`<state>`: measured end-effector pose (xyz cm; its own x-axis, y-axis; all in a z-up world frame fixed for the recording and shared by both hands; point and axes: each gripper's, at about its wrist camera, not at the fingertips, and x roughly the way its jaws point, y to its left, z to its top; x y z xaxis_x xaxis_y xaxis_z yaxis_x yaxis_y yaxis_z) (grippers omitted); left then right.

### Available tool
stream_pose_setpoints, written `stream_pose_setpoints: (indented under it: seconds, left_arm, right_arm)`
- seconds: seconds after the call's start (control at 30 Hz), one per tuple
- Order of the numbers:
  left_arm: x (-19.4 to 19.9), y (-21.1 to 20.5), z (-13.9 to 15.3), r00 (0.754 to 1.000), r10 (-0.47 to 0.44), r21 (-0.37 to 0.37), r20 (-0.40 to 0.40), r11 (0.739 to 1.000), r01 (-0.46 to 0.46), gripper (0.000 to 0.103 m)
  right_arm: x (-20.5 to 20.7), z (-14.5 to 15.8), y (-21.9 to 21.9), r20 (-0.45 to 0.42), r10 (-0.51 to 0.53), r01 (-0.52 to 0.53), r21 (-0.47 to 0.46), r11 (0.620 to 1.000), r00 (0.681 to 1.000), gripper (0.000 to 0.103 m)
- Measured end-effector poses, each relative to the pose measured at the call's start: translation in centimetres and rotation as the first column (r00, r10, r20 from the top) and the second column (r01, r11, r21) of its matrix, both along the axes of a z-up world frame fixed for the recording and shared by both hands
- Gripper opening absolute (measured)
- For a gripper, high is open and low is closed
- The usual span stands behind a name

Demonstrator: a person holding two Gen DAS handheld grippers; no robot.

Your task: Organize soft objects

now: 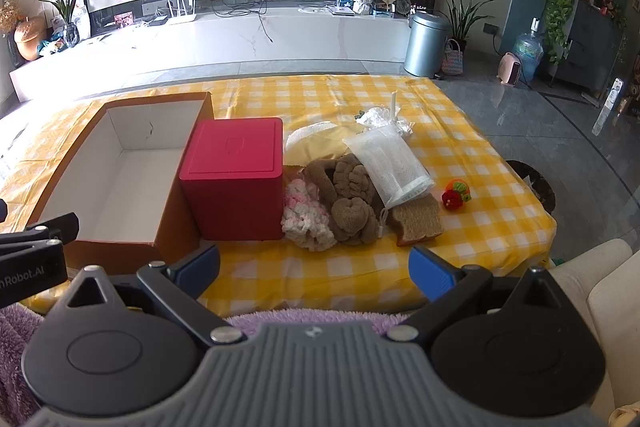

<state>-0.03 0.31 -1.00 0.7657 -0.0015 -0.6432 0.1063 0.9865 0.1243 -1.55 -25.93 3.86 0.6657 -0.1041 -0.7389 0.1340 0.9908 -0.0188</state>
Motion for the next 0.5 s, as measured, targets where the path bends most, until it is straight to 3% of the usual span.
stream_pose_setpoints:
  seconds: [0.5]
  left_arm:
    - [0.04, 0.01, 0.06, 1.000, 0.000, -0.001, -0.001, 1.000, 0.000, 0.098]
  right_arm:
    - [0.10, -0.15, -0.02, -0.013, -0.001, 0.001, 0.004, 1.000, 1.000, 0.099]
